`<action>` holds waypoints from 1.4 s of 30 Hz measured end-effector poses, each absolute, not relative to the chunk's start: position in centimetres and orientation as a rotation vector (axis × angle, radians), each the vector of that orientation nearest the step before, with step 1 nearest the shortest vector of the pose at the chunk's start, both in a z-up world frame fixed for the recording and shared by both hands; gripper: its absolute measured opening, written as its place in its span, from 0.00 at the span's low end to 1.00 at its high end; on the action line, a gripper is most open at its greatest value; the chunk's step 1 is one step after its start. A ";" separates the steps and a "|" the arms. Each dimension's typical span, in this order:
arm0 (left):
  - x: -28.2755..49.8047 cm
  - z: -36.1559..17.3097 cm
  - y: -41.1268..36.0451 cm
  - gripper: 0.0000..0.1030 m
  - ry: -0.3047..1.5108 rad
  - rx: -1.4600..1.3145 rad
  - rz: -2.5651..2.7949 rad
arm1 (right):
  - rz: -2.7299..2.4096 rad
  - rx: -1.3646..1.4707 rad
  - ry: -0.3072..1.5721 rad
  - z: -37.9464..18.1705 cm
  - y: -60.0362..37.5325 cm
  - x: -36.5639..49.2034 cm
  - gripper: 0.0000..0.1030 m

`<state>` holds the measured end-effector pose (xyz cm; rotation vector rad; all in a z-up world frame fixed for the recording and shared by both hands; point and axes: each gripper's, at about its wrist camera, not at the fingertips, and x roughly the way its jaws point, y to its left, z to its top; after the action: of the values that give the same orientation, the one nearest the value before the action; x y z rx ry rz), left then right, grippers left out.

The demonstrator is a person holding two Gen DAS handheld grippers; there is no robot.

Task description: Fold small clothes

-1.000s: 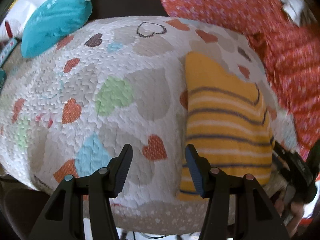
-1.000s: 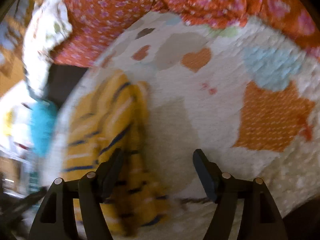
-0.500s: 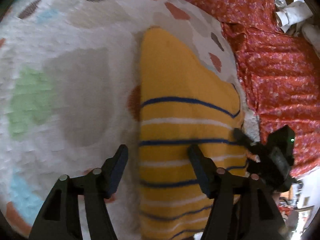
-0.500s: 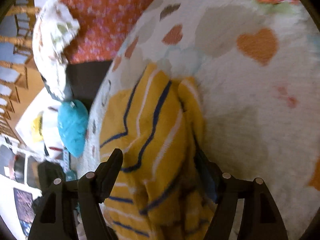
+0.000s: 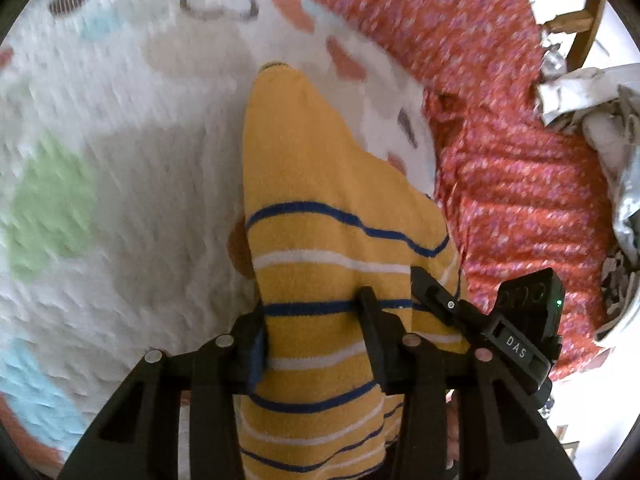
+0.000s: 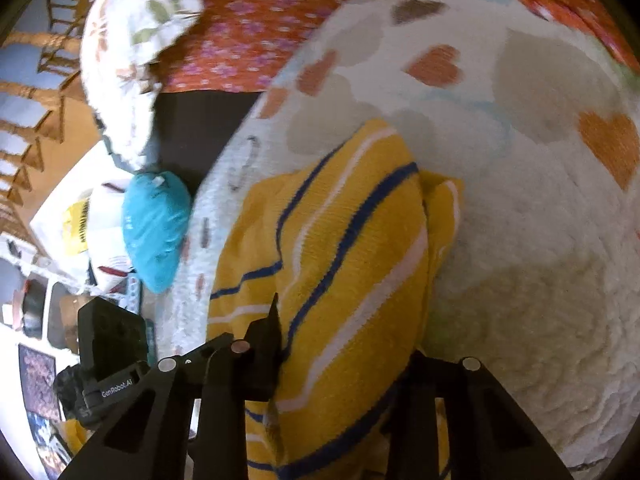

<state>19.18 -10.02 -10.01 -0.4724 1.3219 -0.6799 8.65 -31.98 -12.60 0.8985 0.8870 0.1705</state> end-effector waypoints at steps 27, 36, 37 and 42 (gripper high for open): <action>25.7 -6.5 -4.4 0.48 1.203 -0.221 -0.415 | 0.077 0.659 0.902 -10.0 -26.6 18.2 0.61; 15.1 -2.4 0.8 0.49 0.966 -0.119 -0.245 | 0.190 0.626 0.919 -9.2 -22.4 12.6 0.45; 14.2 -2.0 1.1 0.52 0.945 -0.108 -0.234 | 0.164 0.602 0.944 -10.1 -21.8 12.7 0.46; 11.1 0.4 3.5 0.59 0.879 -0.119 -0.196 | -0.006 0.558 1.018 -14.3 -22.9 13.1 0.46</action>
<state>11.13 3.50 0.36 -0.1190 0.8791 -0.1957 13.09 -22.94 -14.26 0.5585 1.0176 -0.0061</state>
